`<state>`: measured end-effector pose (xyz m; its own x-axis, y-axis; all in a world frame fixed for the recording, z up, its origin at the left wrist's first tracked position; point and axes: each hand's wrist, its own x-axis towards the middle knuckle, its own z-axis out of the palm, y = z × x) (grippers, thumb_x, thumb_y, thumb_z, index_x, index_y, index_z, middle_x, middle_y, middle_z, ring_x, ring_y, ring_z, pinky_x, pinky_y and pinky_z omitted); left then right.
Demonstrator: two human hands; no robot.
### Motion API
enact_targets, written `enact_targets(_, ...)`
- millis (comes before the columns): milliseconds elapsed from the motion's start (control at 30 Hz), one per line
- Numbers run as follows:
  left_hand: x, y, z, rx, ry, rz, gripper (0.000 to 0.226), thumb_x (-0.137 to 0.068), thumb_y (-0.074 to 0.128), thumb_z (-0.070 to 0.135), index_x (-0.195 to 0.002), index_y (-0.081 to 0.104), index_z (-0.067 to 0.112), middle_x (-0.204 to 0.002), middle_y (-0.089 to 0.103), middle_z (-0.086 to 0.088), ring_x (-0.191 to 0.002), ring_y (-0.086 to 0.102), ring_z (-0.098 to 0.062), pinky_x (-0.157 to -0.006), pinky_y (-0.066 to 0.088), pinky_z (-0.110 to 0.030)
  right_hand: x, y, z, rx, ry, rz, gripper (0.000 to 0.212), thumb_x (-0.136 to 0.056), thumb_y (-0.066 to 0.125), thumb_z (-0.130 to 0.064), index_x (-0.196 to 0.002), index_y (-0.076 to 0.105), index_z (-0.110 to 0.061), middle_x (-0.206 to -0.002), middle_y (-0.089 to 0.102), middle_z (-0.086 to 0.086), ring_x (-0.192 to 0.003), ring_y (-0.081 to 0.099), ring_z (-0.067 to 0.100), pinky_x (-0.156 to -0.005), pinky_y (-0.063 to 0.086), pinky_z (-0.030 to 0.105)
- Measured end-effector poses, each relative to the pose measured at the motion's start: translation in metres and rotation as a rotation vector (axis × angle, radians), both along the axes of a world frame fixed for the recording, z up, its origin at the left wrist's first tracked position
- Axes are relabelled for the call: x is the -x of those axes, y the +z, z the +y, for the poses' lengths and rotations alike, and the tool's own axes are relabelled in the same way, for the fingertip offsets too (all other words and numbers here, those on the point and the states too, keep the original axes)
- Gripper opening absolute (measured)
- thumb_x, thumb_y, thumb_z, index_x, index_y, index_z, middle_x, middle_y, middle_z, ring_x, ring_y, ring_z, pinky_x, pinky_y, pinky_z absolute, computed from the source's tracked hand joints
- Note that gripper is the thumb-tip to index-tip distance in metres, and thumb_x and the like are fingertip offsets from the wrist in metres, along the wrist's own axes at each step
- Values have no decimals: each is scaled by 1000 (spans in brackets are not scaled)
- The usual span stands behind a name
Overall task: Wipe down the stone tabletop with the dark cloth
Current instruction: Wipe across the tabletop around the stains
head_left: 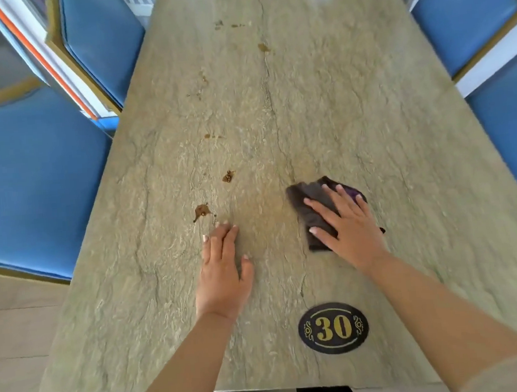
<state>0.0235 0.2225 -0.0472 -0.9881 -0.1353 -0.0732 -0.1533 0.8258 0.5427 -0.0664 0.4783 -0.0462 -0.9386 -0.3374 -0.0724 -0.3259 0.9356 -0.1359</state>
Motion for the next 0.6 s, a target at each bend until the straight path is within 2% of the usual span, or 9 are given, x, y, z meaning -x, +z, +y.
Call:
enact_targets(67, 1, 0, -1, -23, -18, 12, 65, -90, 25, 45, -151, 27, 23, -158, 16, 12, -150, 2, -15, -116, 6, -26, -16, 0, -9, -12, -347, -30, 61, -93, 16, -66, -150, 7, -46, -163, 3, 0, -149, -3, 23, -119, -3, 45)
enact_targets(133, 1, 0, -2, -95, -6, 14, 57, -95, 33, 37, -150, 29, 23, -156, 18, 12, -149, 4, -14, -119, 10, -31, -33, 2, -39, 9, -512, -80, 62, -96, 19, -61, -151, -1, -42, -163, -6, 1, -149, -11, 24, -118, -6, 48)
enact_targets(233, 1, -1, -6, -195, -11, 57, 52, -96, 38, 30, -147, 34, 20, -154, 25, 5, -148, 11, -17, -121, 18, -43, -66, 4, -90, 33, -442, -76, 63, -97, 20, -60, -151, -6, -41, -162, -12, 1, -148, -16, 25, -117, -10, 49)
enact_targets(333, 1, -3, -11, -237, -85, 118, 53, -92, 36, 30, -143, 40, 17, -150, 33, -3, -146, 18, -24, -121, 14, -44, -103, 6, -111, 114, -238, -100, 64, -93, 26, -60, -151, 6, -42, -163, -4, -1, -149, -10, 24, -117, -10, 44)
enact_targets(400, 1, 0, -16, -295, -130, 119, 50, -90, 37, 31, -139, 47, 21, -146, 37, -3, -142, 24, -26, -118, 20, -48, -122, 19, -104, 402, -174, -210, 61, -94, 41, -46, -149, 13, -45, -162, 12, -5, -149, 0, 18, -118, -4, 36)
enact_targets(467, 1, 4, -20, -341, -118, 107, 41, -92, 43, 32, -132, 53, 28, -144, 35, -2, -139, 27, -26, -114, 28, -51, -129, 30, -88, 755, -323, -255, 60, -98, 48, -23, -148, 22, -45, -155, 29, -11, -148, 13, 12, -118, 8, 28)
enact_targets(500, -2, 7, -17, -302, -137, 138, 37, -93, 47, 31, -129, 56, 28, -144, 35, -3, -138, 28, -28, -112, 31, -52, -130, 32, -76, 792, -440, -209, 60, -99, 46, -17, -148, 24, -42, -153, 31, -10, -147, 13, 11, -118, 8, 26)
enact_targets(600, -24, 9, 13, -35, -412, 296, 40, -94, 46, 37, -129, 60, 21, -144, 41, -11, -138, 31, -34, -109, 33, -53, -134, 24, -52, 578, -631, -114, 53, -102, 36, -15, -151, 24, -28, -160, 20, -2, -149, 0, 13, -119, -5, 29)
